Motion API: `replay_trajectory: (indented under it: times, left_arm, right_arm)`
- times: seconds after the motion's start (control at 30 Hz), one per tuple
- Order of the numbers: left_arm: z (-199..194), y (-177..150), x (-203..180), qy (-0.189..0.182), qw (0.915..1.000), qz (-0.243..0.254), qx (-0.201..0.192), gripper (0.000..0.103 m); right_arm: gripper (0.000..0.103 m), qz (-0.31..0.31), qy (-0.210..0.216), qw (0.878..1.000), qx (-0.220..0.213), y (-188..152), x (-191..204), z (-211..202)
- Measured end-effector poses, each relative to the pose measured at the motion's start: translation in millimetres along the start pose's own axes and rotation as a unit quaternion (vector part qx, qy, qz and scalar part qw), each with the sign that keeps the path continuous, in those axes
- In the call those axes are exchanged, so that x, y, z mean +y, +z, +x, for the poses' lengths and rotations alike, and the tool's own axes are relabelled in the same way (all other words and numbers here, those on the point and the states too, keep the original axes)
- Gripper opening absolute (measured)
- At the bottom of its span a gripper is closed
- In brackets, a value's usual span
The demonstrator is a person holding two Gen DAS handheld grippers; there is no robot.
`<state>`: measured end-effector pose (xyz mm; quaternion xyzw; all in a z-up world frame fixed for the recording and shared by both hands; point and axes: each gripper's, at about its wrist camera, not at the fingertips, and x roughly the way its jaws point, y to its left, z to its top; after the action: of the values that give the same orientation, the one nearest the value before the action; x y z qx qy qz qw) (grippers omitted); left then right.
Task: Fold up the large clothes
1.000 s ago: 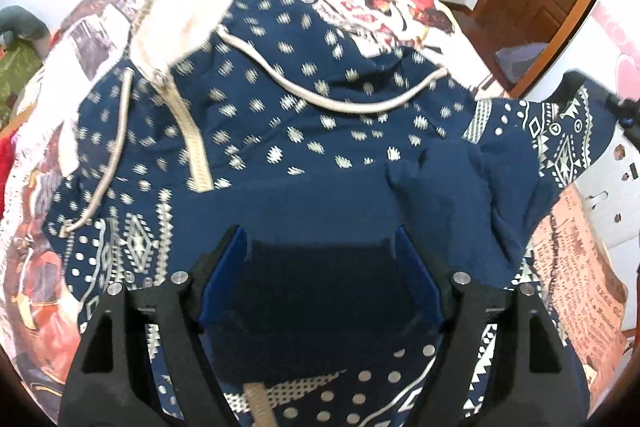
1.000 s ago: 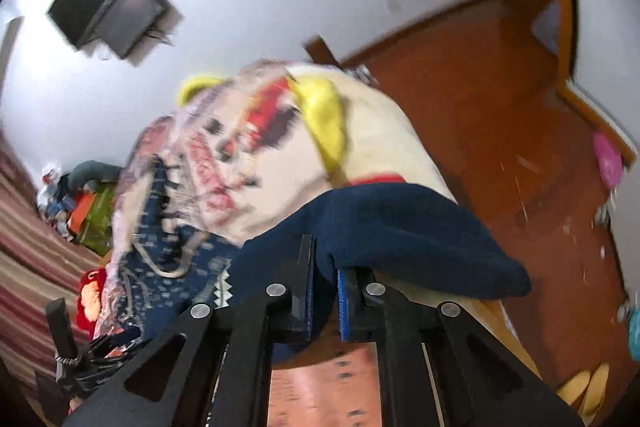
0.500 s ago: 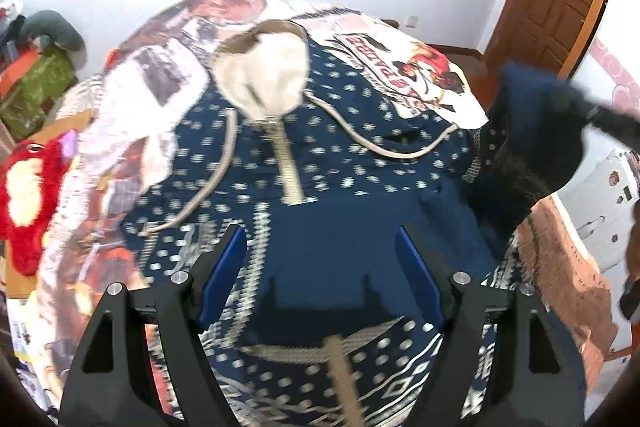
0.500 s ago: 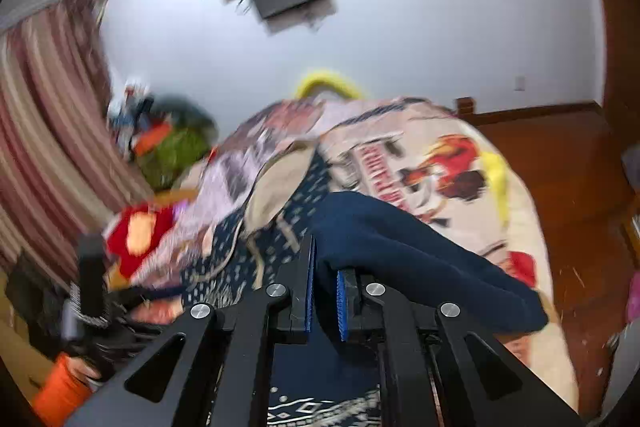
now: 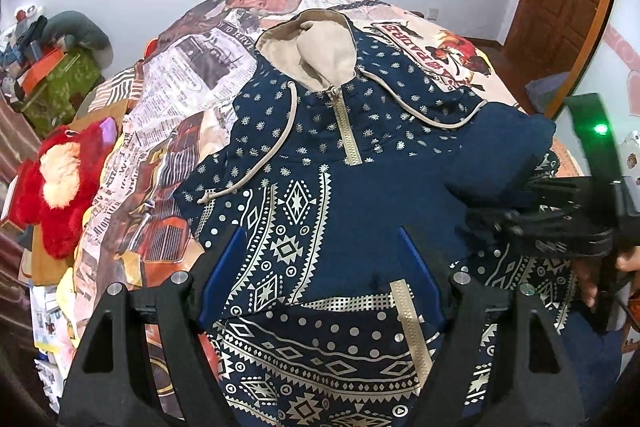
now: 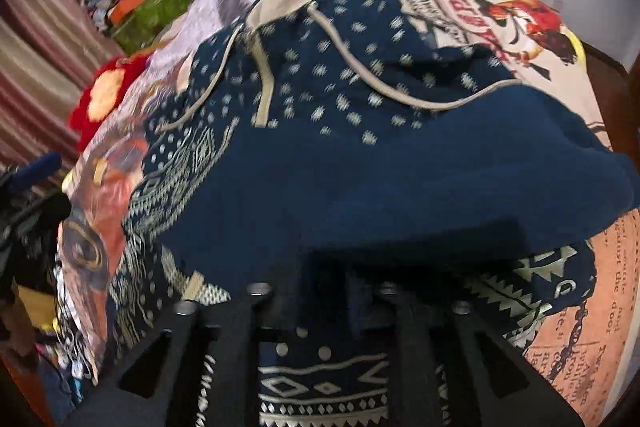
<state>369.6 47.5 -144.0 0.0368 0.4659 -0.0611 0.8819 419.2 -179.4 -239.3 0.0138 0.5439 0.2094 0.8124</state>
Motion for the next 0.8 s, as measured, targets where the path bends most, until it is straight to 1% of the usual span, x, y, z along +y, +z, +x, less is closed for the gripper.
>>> replay_trajectory:
  times: [0.03, 0.07, 0.13, 0.23, 0.33, 0.37, 0.43, 0.47, 0.53, 0.57, 0.7, 0.8]
  left_arm:
    - [0.0, 0.6, -0.4, 0.000, 1.0000, -0.002, 0.000, 0.076]
    - [-0.2, 1.9, -1.3, -0.001, 1.0000, -0.003, 0.000, 0.076]
    - [-1.7, 5.6, -5.5, -0.004, 1.0000, -0.004, -0.001, 0.076]
    - [-6.1, 15.1, -18.7, -0.012, 0.9999, 0.004, -0.006, 0.076]
    - [-8.8, 30.0, -43.7, -0.021, 0.9994, 0.025, -0.011, 0.076]
    - [-8.6, 34.1, -52.7, -0.023, 0.9992, 0.032, -0.012, 0.076]
    - [-5.7, 45.4, -77.0, -0.037, 0.9981, 0.049, -0.012, 0.076]
    - [-3.0, 50.5, -89.0, -0.044, 0.9974, 0.056, -0.011, 0.076]
    - [6.1, 60.8, -119.8, -0.064, 0.9952, 0.073, -0.006, 0.076]
    - [12.8, 66.0, -137.4, -0.072, 0.9938, 0.085, -0.002, 0.076]
    - [44.6, 81.0, -204.2, -0.088, 0.9875, 0.130, 0.015, 0.076]
    - [70.6, 88.1, -243.3, -0.097, 0.9828, 0.153, 0.036, 0.076]
  right_arm:
    - [0.055, 0.000, 0.008, 1.000, 0.002, -2.7, 0.0, -3.3]
    - [0.063, 0.003, 0.018, 1.000, -0.001, -6.4, -1.1, -9.7]
    - [0.068, 0.001, 0.016, 1.000, -0.010, -10.4, -0.6, -22.8]
    - [0.069, -0.014, 0.013, 0.999, -0.042, -17.3, -5.9, -56.0]
    - [0.069, -0.011, 0.002, 0.996, -0.084, -23.5, -21.7, -92.5]
    - [0.071, -0.008, -0.003, 0.996, -0.094, -24.6, -25.7, -101.4]
    - [0.076, -0.001, -0.028, 0.992, -0.122, -30.3, -42.8, -123.3]
    - [0.077, 0.002, -0.048, 0.989, -0.140, -34.7, -54.0, -136.2]
    - [0.077, 0.004, -0.076, 0.984, -0.158, -41.3, -69.4, -151.5]
    - [0.078, 0.008, -0.094, 0.981, -0.170, -46.1, -83.5, -162.9]
    - [0.079, 0.026, -0.141, 0.970, -0.195, -59.7, -117.7, -187.4]
    - [0.080, 0.029, -0.168, 0.964, -0.204, -67.5, -138.8, -197.9]
